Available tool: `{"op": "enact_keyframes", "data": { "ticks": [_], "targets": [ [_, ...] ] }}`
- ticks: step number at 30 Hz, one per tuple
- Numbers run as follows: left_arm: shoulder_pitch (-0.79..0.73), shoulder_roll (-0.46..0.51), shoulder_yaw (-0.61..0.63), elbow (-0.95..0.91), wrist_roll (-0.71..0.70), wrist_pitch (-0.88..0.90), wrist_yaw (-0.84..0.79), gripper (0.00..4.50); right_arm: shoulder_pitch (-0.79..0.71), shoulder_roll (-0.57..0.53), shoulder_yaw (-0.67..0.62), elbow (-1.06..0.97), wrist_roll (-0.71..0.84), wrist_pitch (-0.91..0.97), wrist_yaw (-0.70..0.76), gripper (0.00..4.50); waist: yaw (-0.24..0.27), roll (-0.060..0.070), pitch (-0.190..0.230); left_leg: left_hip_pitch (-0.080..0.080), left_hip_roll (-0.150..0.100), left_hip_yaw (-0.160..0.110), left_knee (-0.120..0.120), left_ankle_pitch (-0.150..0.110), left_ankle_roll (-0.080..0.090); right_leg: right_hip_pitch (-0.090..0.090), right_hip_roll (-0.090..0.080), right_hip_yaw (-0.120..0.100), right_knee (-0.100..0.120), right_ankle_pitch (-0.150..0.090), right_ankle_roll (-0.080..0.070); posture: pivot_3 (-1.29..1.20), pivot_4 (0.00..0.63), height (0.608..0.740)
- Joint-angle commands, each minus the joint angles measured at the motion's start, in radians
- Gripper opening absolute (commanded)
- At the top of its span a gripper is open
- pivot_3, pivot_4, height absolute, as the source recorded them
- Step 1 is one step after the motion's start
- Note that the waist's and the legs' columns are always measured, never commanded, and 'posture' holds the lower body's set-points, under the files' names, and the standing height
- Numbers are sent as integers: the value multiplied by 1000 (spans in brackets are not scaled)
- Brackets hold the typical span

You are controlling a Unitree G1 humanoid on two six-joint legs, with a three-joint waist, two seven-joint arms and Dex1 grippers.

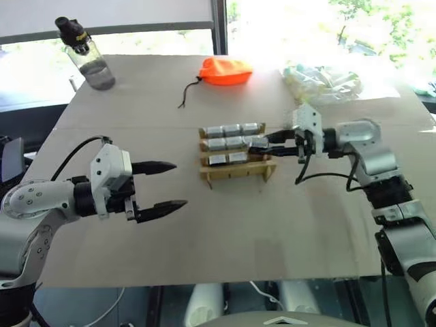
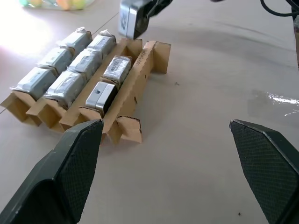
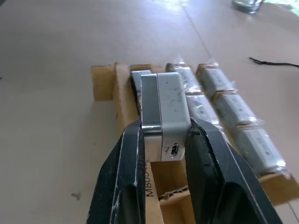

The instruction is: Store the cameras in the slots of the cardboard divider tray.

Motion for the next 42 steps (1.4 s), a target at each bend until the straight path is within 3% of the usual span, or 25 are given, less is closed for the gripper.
{"op": "enact_keyframes", "data": {
  "ticks": [1,13,27,29,35,38,42],
  "targets": [
    [41,-14,95,-84,-40,29,48,4500,-87,21,-1,136,-28,-113,64,633,-5,0,0,0,0,0,0,0,0,0,0,0,0,0,0,0,150,740],
    [177,-47,215,-217,-98,92,129,4500,-194,89,3,479,-127,-325,127,633,-12,0,0,3,1,-1,0,1,-1,1,0,0,2,0,0,0,150,740],
    [151,-44,191,-209,-102,84,146,4500,-243,124,-15,643,-212,-457,58,633,-22,1,1,2,1,-2,0,1,-2,1,0,0,2,0,0,0,150,740],
    [147,-44,186,-206,-100,84,147,4500,-247,122,-21,647,-207,-438,85,1737,-22,1,1,2,1,-2,0,1,-2,1,0,0,2,0,0,0,150,740],
    [144,-46,180,-201,-97,81,146,4500,-248,99,-60,574,-163,-356,143,4250,-24,1,1,2,1,-4,0,1,-2,1,0,0,2,0,0,0,150,740],
    [140,-51,178,-197,-94,77,152,4500,-228,72,-77,490,-132,-304,181,4386,-26,2,1,1,1,-4,-1,1,-2,1,0,0,2,0,0,0,150,740],
    [125,-98,151,-202,-107,93,215,4500,-83,-7,-142,192,-8,-97,186,4386,-13,2,1,1,1,-5,-1,1,-2,2,-1,-1,1,0,0,0,150,740]
  ]
}}
